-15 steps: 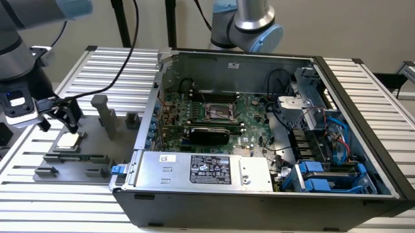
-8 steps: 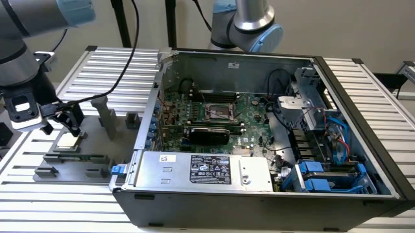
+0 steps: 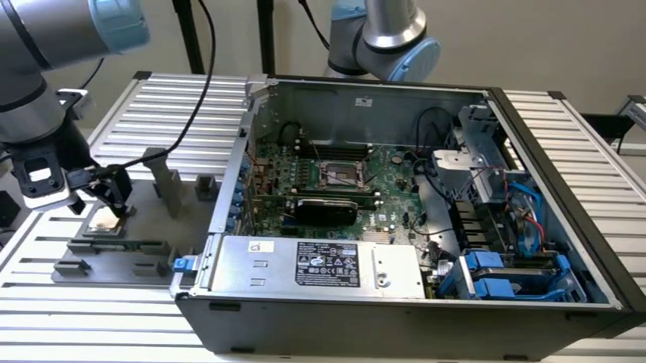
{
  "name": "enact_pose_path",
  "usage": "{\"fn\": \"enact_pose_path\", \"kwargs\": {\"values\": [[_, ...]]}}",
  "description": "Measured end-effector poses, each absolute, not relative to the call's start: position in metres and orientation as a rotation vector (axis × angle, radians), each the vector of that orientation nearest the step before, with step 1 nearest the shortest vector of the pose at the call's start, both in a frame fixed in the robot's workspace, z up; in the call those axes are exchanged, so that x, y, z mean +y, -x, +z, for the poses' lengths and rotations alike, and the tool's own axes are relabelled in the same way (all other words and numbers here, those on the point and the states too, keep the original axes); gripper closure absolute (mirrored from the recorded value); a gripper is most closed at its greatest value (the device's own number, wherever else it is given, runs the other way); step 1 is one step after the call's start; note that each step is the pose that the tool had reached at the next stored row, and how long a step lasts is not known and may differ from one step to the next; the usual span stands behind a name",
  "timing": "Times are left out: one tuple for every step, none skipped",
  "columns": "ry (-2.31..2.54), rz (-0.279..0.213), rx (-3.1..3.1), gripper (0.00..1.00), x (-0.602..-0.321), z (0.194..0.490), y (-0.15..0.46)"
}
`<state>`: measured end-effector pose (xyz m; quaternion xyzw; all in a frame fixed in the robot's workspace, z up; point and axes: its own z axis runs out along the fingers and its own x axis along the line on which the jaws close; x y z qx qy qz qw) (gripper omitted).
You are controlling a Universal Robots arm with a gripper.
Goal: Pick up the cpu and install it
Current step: 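Pick up the cpu and move it towards the insertion slot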
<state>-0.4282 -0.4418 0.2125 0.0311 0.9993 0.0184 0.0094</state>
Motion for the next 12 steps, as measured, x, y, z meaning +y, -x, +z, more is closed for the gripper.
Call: {"fn": "enact_pose_path", "kwargs": {"values": [[-0.100,0.057,3.120,0.29,-0.442,0.211,0.429],[-0.105,0.057,3.120,0.29,-0.441,0.209,0.430],[-0.110,0.057,3.120,0.29,-0.441,0.207,0.431],[-0.115,0.057,3.120,0.29,-0.441,0.205,0.431],[-0.121,0.057,3.120,0.29,-0.440,0.203,0.431],[-0.127,0.057,3.119,0.29,-0.440,0.202,0.431],[-0.132,0.057,3.119,0.29,-0.439,0.200,0.431],[-0.137,0.057,3.119,0.29,-0.439,0.198,0.431],[-0.141,0.057,3.119,0.29,-0.438,0.196,0.431],[-0.142,0.057,3.119,0.29,-0.438,0.195,0.431],[-0.142,0.057,3.119,0.29,-0.438,0.193,0.431],[-0.142,0.057,3.119,0.29,-0.438,0.192,0.431]]}}
